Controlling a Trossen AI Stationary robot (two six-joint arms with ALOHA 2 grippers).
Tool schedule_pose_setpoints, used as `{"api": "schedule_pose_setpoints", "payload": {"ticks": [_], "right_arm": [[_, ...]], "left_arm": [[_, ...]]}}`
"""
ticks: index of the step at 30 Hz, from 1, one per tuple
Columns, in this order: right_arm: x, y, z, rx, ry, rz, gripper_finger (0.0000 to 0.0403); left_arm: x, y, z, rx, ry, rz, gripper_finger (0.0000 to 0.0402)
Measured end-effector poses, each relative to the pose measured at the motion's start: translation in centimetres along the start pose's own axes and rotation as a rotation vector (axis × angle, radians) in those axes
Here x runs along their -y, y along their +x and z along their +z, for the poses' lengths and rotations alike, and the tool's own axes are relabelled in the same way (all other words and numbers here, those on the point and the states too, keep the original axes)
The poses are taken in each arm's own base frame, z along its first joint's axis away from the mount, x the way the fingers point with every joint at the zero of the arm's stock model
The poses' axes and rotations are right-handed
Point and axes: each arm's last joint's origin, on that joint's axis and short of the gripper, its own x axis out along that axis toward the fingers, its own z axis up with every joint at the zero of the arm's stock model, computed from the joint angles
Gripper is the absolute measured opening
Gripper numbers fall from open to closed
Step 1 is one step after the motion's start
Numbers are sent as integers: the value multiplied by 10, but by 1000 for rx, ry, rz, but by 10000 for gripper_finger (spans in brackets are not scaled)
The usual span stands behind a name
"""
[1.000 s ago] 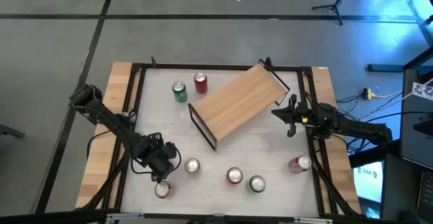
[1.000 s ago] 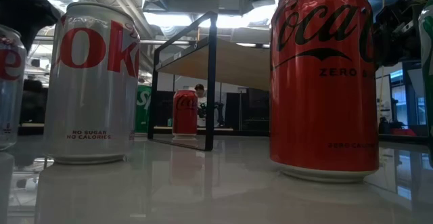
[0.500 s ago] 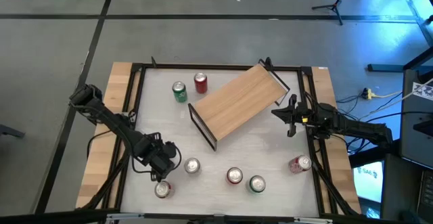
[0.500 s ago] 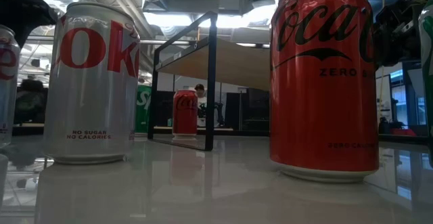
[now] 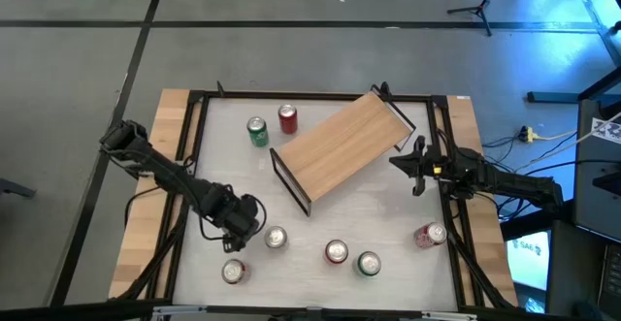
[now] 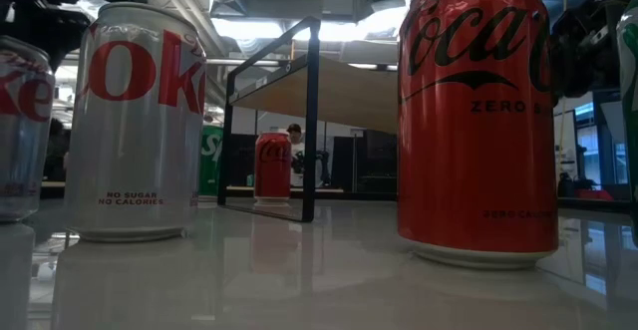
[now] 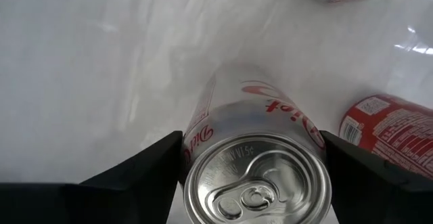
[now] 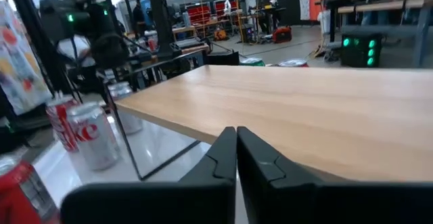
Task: Place canned beverage on shelf
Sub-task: Put the left silver soda can on the shelf
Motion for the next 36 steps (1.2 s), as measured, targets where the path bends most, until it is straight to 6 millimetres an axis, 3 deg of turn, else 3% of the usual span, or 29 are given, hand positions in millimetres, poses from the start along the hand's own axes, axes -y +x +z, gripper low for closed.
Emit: {"api": "schedule_pose_setpoints", "payload": {"ticks": [10,18,25,36], "right_arm": [[-1,0,6,59,73,14,139],[-5,-3,22,220,64,94,218],[-8,-5,30,302,56,150,247],[-10,-10,40,406,171,201,250]], "left_arm": [[-4,-2,6,-30,-25,-31,287],[0,-26,16,26,-21,-53,287],[-2,-57,24,39,-39,-69,286],[-13,-110,41,115,-75,-150,286]]}}
